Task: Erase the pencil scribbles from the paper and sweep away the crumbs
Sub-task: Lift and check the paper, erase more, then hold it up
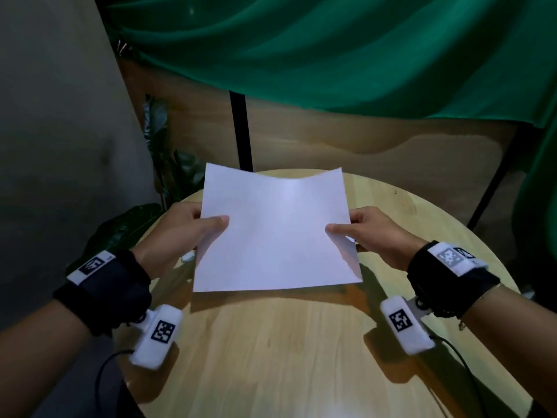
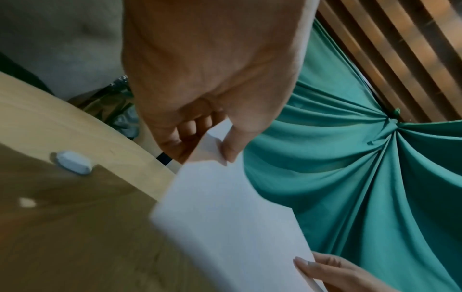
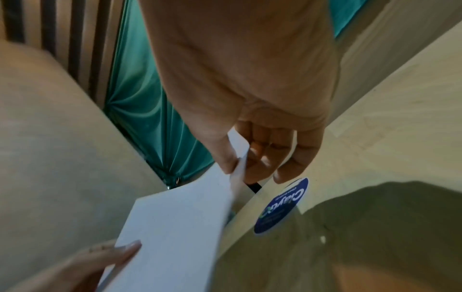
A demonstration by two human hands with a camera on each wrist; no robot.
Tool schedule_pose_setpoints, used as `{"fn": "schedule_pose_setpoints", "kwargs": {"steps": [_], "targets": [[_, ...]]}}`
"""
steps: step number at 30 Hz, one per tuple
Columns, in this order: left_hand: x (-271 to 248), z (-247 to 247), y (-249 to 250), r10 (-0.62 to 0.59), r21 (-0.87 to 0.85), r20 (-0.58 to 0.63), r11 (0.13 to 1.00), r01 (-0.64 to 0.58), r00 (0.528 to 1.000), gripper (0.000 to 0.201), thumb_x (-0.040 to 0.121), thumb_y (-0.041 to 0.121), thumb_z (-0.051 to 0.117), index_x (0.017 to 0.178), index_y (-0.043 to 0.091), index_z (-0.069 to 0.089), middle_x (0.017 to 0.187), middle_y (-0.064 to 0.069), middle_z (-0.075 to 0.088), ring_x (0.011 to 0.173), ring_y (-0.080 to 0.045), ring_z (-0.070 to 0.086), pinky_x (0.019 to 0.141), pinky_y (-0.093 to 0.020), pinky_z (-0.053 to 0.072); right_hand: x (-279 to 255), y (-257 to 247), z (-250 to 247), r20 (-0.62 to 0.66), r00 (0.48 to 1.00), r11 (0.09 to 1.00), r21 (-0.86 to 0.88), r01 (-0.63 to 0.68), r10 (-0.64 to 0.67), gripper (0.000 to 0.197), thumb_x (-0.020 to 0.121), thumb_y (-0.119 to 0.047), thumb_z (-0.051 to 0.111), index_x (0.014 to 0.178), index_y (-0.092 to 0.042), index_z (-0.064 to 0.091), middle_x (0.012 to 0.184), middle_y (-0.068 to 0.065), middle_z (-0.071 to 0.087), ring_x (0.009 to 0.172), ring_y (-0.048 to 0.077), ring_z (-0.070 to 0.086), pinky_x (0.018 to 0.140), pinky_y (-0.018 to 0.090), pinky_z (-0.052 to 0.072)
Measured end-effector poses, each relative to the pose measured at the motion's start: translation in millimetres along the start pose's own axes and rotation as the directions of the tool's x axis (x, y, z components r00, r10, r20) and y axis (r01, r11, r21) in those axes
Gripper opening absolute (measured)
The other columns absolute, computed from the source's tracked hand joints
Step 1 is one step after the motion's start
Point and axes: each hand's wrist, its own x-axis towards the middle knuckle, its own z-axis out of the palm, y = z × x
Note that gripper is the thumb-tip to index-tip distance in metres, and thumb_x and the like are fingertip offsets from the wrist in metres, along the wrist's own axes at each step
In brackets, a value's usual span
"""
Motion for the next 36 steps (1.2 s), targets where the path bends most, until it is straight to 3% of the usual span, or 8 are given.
{"fn": "schedule_pose_setpoints", "kwargs": {"steps": [2, 5, 8, 12, 21, 25, 29, 36], "targets": [[-2, -1, -6, -0.042, 0.062, -0.014, 0.997, 0.043, 0.999, 0.019, 0.107, 0.022, 0.067, 0.114, 0.013, 0.082, 0.106, 0.000, 0.085, 0.094, -0.024, 0.083, 0.081, -0.037, 0.063, 1, 2, 9, -0.025, 0.999, 0.988, -0.147, -0.039, 0.036, 0.021, 0.100, -0.022, 0.075, 0.114, -0.006, 0.074, 0.108, 0.003, 0.079, 0.093, 0.025, 0.074, 0.065, 0.024, 0.056], [-5, 4, -18, -0.156, 0.140, -0.017, 0.978, 0.157, 0.988, 0.015, 0.105, 0.020, 0.071, 0.105, 0.009, 0.081, 0.095, 0.000, 0.086, 0.080, -0.019, 0.083, 0.064, -0.026, 0.056, -4, 5, 27, 0.010, 1.000, 0.804, -0.594, 0.003, 0.004, 0.059, 0.100, -0.034, 0.073, 0.146, -0.007, 0.046, 0.141, 0.013, 0.060, 0.127, 0.033, 0.060, 0.099, 0.042, 0.053], [-7, 9, -29, -0.224, 0.218, -0.018, 0.950, 0.222, 0.974, 0.015, 0.103, 0.025, 0.074, 0.100, 0.012, 0.081, 0.090, 0.001, 0.085, 0.078, -0.019, 0.082, 0.063, -0.027, 0.054, -17, 7, 59, 0.338, 0.929, 0.585, -0.727, 0.359, -0.151, 0.079, 0.111, -0.044, 0.053, 0.165, 0.004, 0.021, 0.173, 0.017, 0.019, 0.160, 0.029, 0.018, 0.128, 0.046, 0.020], [-9, 8, -34, -0.256, 0.264, 0.027, 0.934, 0.240, 0.966, 0.017, 0.103, 0.027, 0.074, 0.104, 0.012, 0.081, 0.098, 0.000, 0.085, 0.087, -0.022, 0.081, 0.069, -0.031, 0.056, -34, 16, 107, 0.595, 0.798, 0.509, -0.717, 0.476, 0.092, 0.085, 0.110, -0.065, 0.022, 0.170, -0.016, -0.015, 0.176, -0.003, -0.025, 0.161, 0.011, -0.023, 0.131, 0.047, -0.011], [-17, 2, -42, -0.215, 0.330, 0.040, 0.925, 0.191, 0.976, 0.017, 0.105, 0.028, 0.071, 0.104, 0.013, 0.080, 0.098, 0.000, 0.084, 0.085, -0.019, 0.080, 0.069, -0.028, 0.055, 12, 40, 53, 0.144, 0.970, 0.431, -0.901, 0.046, 0.198, 0.085, 0.109, -0.067, 0.014, 0.171, -0.012, -0.006, 0.179, 0.003, -0.014, 0.164, 0.016, -0.013, 0.130, 0.054, -0.006], [-16, 5, -47, -0.200, 0.333, 0.042, 0.926, 0.175, 0.979, 0.016, 0.104, 0.027, 0.072, 0.100, 0.015, 0.081, 0.090, 0.006, 0.084, 0.072, -0.007, 0.079, 0.062, -0.020, 0.052, -1, 21, 73, 0.406, 0.908, 0.517, -0.802, 0.300, 0.101, 0.079, 0.113, -0.060, 0.020, 0.171, -0.014, -0.008, 0.178, 0.001, -0.019, 0.163, 0.013, -0.019, 0.131, 0.046, -0.010], [-14, 3, -48, -0.217, 0.359, 0.060, 0.916, 0.182, 0.974, 0.028, 0.102, 0.031, 0.075, 0.103, 0.004, 0.081, 0.095, -0.008, 0.085, 0.086, -0.026, 0.081, 0.070, -0.029, 0.054, -12, 18, 106, 0.595, 0.795, 0.501, -0.728, 0.468, 0.122, 0.081, 0.110, -0.067, 0.015, 0.170, -0.022, -0.016, 0.175, -0.008, -0.025, 0.159, 0.006, -0.025, 0.131, 0.045, -0.012], [-17, 1, -46, -0.217, 0.324, 0.071, 0.928, 0.183, 0.973, 0.018, 0.103, 0.027, 0.073, 0.103, 0.011, 0.082, 0.094, 0.002, 0.085, 0.082, -0.016, 0.082, 0.069, -0.026, 0.056, 29, 39, 44, 0.233, 0.952, 0.415, -0.900, 0.134, 0.197, 0.086, 0.109, -0.067, 0.014, 0.171, -0.012, -0.008, 0.179, 0.003, -0.014, 0.165, 0.020, -0.012, 0.131, 0.056, -0.002]]}}
